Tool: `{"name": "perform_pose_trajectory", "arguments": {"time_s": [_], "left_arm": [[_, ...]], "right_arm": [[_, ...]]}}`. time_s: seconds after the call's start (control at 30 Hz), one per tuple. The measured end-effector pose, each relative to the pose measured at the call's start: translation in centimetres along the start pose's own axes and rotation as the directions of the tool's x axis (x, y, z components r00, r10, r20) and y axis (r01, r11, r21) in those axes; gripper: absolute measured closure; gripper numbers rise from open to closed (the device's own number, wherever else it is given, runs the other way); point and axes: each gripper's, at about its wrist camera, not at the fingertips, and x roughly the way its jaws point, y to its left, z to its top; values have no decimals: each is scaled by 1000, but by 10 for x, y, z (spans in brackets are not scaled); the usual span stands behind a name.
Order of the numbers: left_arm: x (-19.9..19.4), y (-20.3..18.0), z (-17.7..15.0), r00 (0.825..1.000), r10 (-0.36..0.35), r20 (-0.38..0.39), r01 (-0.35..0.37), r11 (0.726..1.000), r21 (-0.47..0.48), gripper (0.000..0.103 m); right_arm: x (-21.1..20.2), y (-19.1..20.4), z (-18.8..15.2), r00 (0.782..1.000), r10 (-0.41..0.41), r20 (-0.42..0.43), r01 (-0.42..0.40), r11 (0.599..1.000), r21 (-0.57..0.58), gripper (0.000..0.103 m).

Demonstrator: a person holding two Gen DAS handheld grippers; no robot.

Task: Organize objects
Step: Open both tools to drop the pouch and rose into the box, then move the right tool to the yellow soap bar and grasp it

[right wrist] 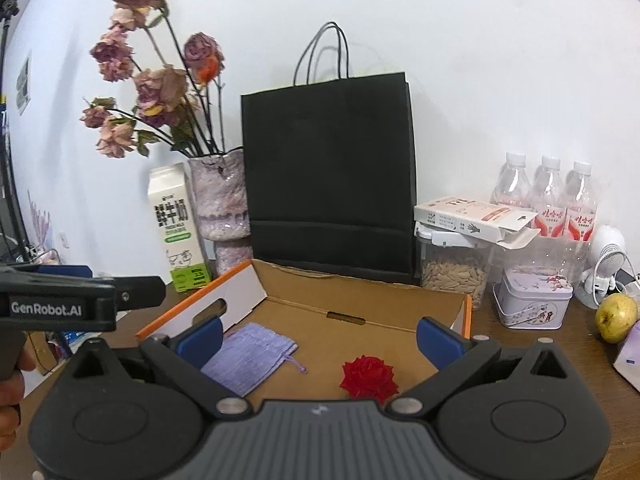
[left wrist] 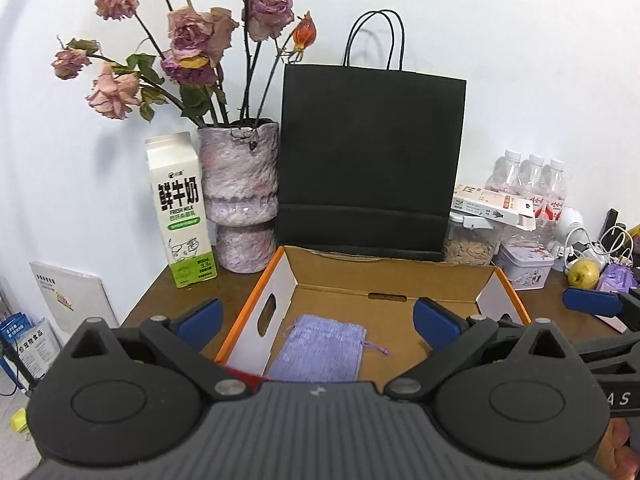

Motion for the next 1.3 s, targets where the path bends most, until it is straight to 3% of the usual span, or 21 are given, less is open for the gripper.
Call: {"name": "perform_pose_trajectory", "arguments": {"time_s": [0.83, 1.3], "left_arm": [[-120, 21, -65, 1000, -8, 17, 8, 1000, -2, 0], [-179, 26, -111, 999, 6, 37, -7, 1000, 16, 0]], "right_arm": [[-114, 51, -43, 999, -24, 31, 27, 994, -101, 0], [-181, 55, -109, 999, -45, 16, 46, 997, -65, 0]]}}
